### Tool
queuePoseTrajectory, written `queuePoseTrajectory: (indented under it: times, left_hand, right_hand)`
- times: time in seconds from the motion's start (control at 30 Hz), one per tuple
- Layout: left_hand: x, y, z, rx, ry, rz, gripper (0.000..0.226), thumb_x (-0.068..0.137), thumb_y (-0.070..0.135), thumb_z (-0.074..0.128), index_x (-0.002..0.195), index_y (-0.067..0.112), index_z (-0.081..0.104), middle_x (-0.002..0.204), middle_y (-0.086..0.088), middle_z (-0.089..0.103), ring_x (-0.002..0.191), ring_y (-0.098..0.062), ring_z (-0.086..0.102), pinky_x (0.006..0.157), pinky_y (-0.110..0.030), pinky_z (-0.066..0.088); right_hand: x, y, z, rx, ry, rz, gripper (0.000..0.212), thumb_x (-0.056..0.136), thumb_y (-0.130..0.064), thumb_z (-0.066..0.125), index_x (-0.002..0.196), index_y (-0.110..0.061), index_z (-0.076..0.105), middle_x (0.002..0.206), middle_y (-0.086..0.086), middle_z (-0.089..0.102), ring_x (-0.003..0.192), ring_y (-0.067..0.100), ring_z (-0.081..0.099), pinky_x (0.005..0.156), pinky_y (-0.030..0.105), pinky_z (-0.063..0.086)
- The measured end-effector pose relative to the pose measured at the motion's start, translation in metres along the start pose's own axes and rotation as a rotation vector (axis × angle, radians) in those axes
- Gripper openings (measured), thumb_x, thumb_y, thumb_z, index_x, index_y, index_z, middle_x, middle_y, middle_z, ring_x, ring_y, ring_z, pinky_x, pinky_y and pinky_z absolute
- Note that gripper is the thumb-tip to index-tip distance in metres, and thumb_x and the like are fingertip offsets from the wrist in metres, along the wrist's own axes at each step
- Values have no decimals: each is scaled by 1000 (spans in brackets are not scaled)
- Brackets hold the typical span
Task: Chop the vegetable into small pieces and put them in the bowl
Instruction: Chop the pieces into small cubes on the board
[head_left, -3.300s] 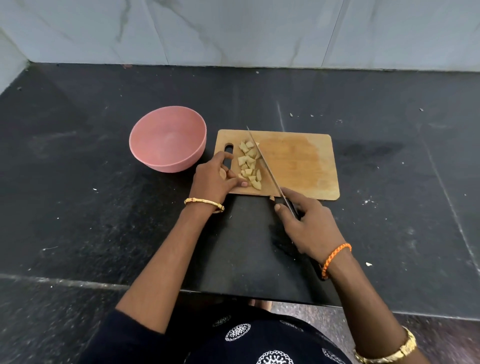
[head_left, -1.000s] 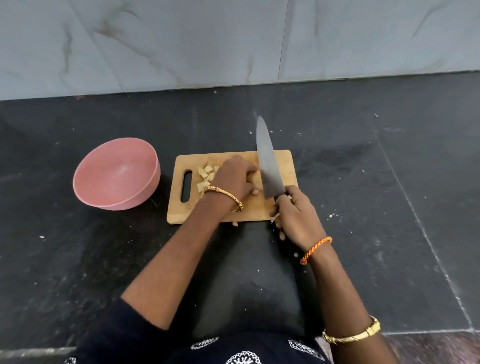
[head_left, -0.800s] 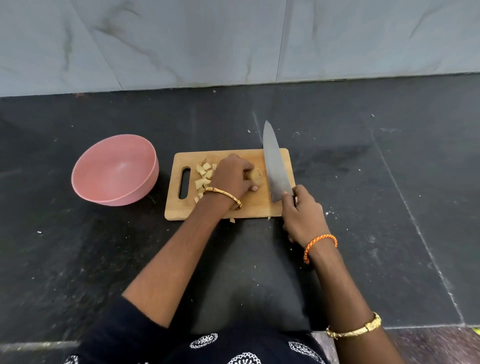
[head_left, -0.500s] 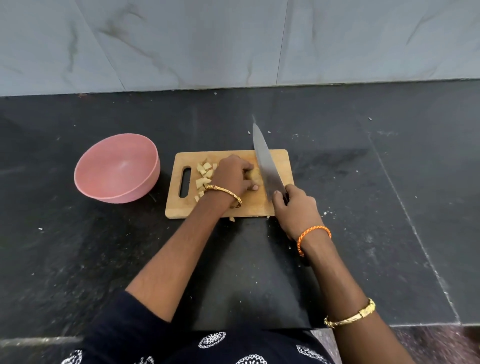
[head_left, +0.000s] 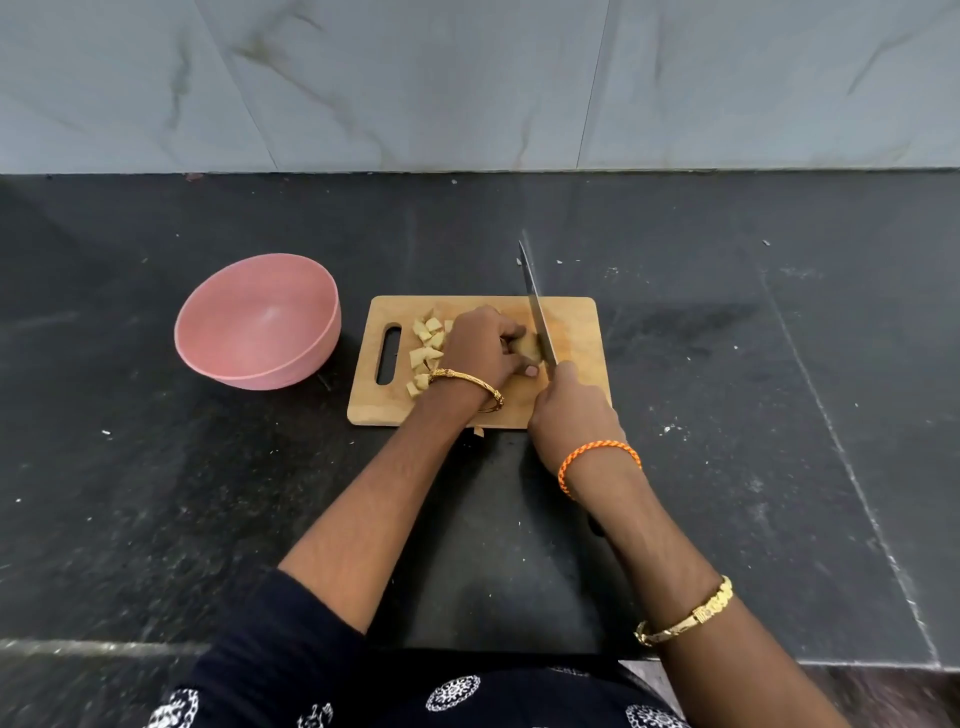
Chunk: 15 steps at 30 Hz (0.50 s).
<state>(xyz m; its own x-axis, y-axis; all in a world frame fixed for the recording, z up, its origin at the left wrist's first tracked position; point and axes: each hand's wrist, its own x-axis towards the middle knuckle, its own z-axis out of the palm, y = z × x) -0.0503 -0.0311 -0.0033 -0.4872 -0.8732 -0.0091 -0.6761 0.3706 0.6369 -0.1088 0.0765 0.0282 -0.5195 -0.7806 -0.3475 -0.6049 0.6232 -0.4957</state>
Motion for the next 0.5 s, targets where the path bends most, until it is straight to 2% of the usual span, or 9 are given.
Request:
queuePoseTrajectory:
  times: [0.23, 0.5]
  left_hand:
    - [-2, 2, 0, -4, 13, -4, 52, 61, 21, 85, 109, 6, 68, 98, -9, 66, 84, -23, 62, 83, -35, 52]
    - [-7, 4, -1, -36, 18, -17, 55, 62, 17, 85, 112, 4, 65, 105, -8, 67, 86, -18, 62, 88, -29, 50]
  right_hand:
    - [-10, 12, -4, -2, -10, 7, 9, 99, -20, 32, 95, -12, 33, 87, 11, 42, 79, 30, 44, 71, 36, 39]
    - [-48, 39, -12, -47, -79, 41, 15, 99, -25, 30, 97, -14, 39, 86, 11, 45, 83, 32, 50, 74, 36, 43]
